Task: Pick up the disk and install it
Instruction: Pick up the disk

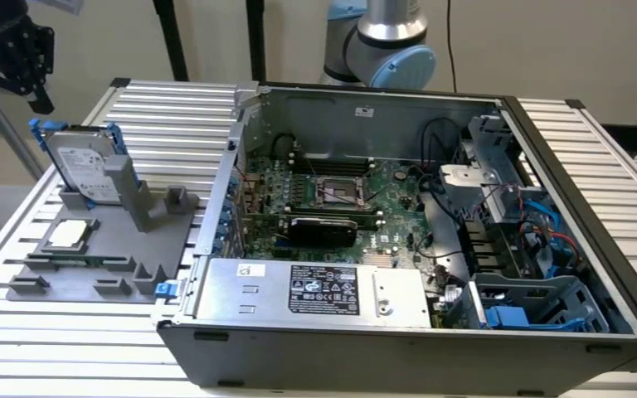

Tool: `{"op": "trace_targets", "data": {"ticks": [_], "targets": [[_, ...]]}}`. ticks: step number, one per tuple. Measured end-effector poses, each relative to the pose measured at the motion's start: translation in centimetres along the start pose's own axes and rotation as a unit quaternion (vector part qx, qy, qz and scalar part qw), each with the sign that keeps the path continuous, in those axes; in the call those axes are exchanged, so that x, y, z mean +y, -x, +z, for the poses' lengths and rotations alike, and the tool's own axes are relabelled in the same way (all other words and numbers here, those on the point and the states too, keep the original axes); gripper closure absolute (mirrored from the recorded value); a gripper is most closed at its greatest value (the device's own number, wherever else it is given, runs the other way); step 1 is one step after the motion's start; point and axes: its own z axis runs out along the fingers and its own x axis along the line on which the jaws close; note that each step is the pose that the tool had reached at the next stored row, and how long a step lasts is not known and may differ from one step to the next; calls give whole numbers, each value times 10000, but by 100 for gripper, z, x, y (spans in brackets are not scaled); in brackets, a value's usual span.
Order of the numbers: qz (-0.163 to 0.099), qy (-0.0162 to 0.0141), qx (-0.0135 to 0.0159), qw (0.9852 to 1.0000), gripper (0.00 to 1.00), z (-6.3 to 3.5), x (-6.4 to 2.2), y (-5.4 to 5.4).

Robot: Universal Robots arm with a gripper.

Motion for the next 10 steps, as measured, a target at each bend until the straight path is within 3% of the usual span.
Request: {"op": "trace_targets", "data": {"ticks": [6,10], "targets": [[-506,7,15,9987,100,3,-6,2],[-625,8,18,9980,100,3,-60,7]]}}
